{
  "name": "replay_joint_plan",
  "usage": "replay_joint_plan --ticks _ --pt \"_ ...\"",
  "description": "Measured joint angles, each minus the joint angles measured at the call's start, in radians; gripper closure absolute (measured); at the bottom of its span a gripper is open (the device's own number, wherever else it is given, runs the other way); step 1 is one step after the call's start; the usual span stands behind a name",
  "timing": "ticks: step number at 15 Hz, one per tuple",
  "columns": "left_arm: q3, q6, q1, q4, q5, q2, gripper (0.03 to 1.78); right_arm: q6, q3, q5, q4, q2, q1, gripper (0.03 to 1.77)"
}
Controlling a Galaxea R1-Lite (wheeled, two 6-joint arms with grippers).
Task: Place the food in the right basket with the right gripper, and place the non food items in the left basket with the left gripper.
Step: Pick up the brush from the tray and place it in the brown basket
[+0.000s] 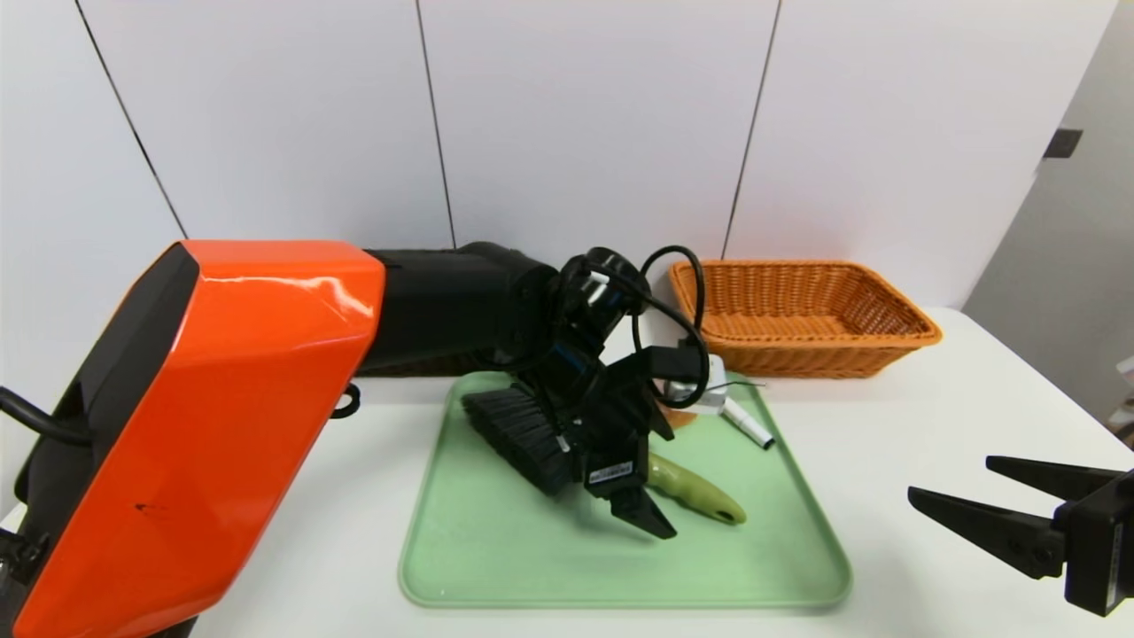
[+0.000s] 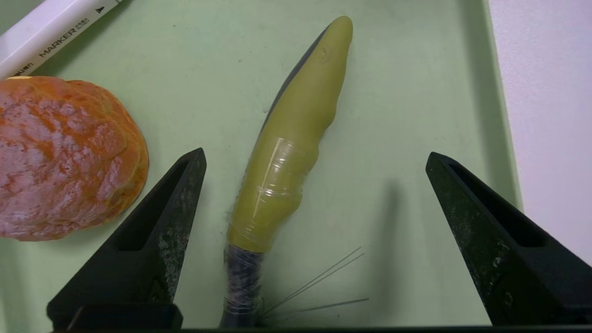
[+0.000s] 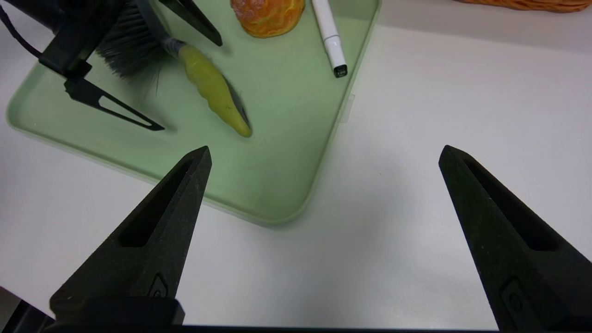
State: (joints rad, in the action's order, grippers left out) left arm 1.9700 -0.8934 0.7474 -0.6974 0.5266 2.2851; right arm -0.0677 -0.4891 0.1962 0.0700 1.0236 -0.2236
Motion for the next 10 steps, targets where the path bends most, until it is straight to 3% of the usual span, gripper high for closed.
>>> replay_joint_plan --ticks 10 --pt "0.001 0.007 0.003 0.003 -0.009 0.023 0.12 -0.010 0.001 0.000 0.000 -0.003 0.000 0.10"
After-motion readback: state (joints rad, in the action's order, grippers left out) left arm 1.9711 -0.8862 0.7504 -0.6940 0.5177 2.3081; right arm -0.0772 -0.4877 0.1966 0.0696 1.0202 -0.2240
